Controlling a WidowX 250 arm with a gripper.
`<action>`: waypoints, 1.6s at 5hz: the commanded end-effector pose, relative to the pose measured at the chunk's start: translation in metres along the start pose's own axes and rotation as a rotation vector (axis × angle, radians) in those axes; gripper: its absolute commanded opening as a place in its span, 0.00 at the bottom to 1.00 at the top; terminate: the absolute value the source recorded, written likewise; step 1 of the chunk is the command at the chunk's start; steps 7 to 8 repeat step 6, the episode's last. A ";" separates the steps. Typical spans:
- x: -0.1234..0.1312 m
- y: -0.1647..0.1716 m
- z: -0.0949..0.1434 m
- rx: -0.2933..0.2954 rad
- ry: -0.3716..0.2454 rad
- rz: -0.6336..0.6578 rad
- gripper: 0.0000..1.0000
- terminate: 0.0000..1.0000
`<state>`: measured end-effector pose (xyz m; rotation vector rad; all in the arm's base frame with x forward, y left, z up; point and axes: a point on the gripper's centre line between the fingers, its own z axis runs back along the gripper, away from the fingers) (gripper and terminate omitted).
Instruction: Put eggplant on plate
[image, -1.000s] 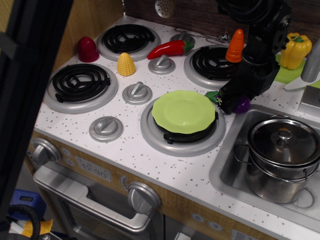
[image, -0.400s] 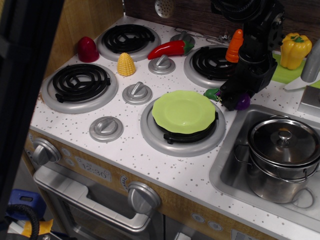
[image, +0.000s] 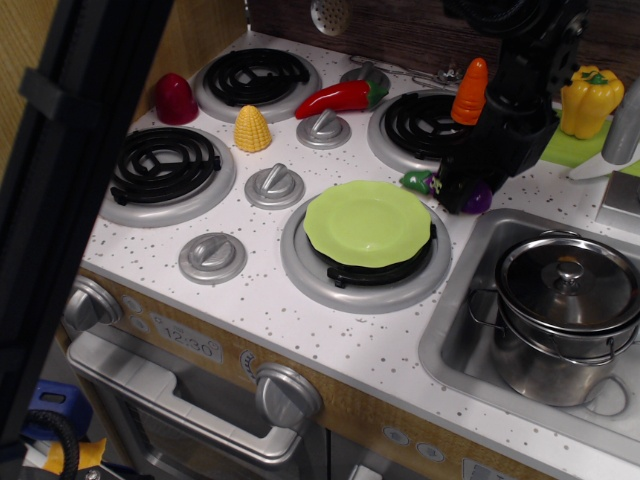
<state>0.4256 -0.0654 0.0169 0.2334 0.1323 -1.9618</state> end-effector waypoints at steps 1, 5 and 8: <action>-0.015 0.004 0.046 0.026 0.069 0.021 0.00 0.00; -0.037 -0.074 0.054 0.040 0.140 0.092 0.00 0.00; -0.038 -0.085 0.049 0.037 0.098 0.094 0.00 1.00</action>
